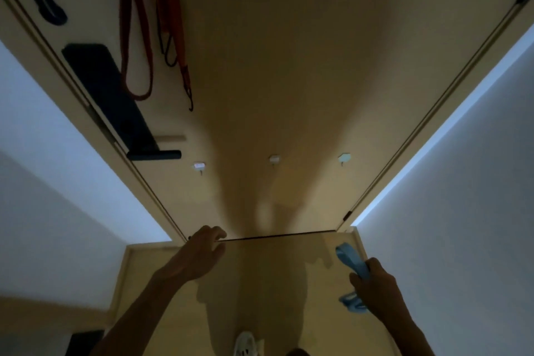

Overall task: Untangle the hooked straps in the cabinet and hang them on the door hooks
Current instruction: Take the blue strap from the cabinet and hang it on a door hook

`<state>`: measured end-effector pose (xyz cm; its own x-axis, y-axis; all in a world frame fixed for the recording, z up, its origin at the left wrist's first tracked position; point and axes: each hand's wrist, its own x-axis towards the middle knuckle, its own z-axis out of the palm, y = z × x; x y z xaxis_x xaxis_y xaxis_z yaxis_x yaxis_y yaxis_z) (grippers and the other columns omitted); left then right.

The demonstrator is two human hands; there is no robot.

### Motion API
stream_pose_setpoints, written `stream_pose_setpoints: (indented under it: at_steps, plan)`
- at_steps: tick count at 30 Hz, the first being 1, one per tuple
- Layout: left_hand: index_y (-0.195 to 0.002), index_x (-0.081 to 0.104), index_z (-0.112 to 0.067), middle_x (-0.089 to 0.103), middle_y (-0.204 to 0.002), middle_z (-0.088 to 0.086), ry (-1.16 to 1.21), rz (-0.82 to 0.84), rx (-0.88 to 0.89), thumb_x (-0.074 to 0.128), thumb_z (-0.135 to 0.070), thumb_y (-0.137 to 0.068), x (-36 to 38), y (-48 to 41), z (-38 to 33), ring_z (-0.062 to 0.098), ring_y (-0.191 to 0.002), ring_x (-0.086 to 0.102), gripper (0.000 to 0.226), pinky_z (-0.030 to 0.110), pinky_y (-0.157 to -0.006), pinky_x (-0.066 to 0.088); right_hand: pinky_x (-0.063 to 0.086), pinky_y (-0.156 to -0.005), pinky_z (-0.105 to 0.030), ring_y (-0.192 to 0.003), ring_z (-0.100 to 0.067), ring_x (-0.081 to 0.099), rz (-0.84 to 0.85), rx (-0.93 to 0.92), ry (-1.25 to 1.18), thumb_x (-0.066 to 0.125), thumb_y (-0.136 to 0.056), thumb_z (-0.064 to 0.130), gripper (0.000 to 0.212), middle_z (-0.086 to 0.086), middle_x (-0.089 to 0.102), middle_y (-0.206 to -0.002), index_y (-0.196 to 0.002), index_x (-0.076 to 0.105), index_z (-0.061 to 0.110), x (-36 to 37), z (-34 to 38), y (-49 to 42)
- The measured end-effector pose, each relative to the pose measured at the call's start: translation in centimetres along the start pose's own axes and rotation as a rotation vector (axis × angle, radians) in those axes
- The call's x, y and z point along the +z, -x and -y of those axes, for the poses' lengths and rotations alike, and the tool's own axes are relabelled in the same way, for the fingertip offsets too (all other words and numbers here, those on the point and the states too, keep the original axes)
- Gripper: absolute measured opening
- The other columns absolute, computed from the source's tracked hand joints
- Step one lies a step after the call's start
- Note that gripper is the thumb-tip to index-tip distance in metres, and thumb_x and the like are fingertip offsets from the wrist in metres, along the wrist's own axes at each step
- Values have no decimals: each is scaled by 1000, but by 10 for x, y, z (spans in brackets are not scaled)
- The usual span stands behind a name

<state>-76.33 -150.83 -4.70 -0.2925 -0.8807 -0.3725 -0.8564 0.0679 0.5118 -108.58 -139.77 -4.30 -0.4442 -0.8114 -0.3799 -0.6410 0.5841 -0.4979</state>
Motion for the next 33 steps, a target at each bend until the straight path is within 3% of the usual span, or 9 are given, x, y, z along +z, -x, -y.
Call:
stream_pose_setpoints:
  at_steps: [4, 7, 10, 14, 18, 22, 24, 27, 33]
  plan:
    - [-124, 50, -15, 51, -123, 3, -4, -11, 80, 44, -28, -96, -25, -63, -37, 16, -114, 49, 32, 24, -92, 39, 36, -41, -15, -45, -1, 51, 86, 29, -82, 55, -89, 6, 17, 0, 55, -58, -80, 42, 9, -20, 23, -46]
    - [-121, 52, -11, 53, -120, 6, 15, -30, 155, 44, -25, -97, -45, -103, -74, 18, -112, 51, 30, 21, -84, 36, 47, -48, -20, -52, -6, 56, 78, -51, -91, 57, -90, 13, 14, -1, 58, -65, -83, 45, 13, -37, 49, -87]
    - [-109, 57, -19, 59, -109, -6, 163, -53, 207, 45, -30, -96, -71, -132, -111, 10, -104, 56, 20, 20, -80, 42, 55, -68, -35, -67, -16, 64, 75, -189, -96, 62, -87, 22, 15, -5, 65, -76, -91, 50, 14, -59, 82, -127]
    - [-116, 52, -30, 55, -106, -25, 421, -101, 276, 51, -28, -94, -117, -153, -168, -13, -99, 51, 22, 3, -75, 41, 51, -62, -30, -67, -16, 64, 92, -474, -250, 65, -87, 25, 16, -7, 67, -78, -92, 52, 17, -102, 146, -158]
    - [-125, 42, -35, 52, -119, -21, 671, -139, 413, 54, -18, -93, -165, -159, -216, -8, -108, 51, 38, 5, -79, 46, 50, -63, -27, -74, -16, 65, 123, -707, -316, 64, -87, 26, 17, -5, 66, -84, -97, 53, 19, -137, 209, -170]
    - [-114, 52, -40, 61, -115, -18, 543, -252, 558, 53, -20, -93, -208, -155, -238, -2, -107, 59, 29, 17, -89, 49, 50, -64, -13, -75, -1, 65, 169, -830, -359, 62, -89, 25, 29, 9, 66, -87, -116, 52, 27, -155, 250, -180]
    - [-110, 56, -38, 65, -111, -13, 534, -310, 582, 54, -20, -93, -223, -152, -243, 1, -105, 61, 25, 21, -91, 50, 52, -68, -15, -79, 0, 65, 173, -870, -346, 61, -89, 27, 31, 10, 67, -89, -118, 53, 27, -160, 264, -184]
    - [-108, 59, -37, 67, -106, -13, 516, -411, 635, 57, -17, -91, -241, -146, -247, 0, -100, 63, 27, 18, -87, 51, 56, -75, -27, -85, -6, 66, 179, -944, -407, 61, -88, 28, 23, 8, 67, -93, -110, 58, 27, -174, 284, -183]
    - [-105, 61, -37, 65, -90, -24, 414, -569, 722, 64, -27, -82, -285, -138, -251, -2, -88, 64, 26, 11, -76, 49, 50, -70, -14, -80, 0, 65, 138, -1148, -623, 69, -82, 22, 15, 18, 68, -84, -96, 64, 23, -210, 334, -167]
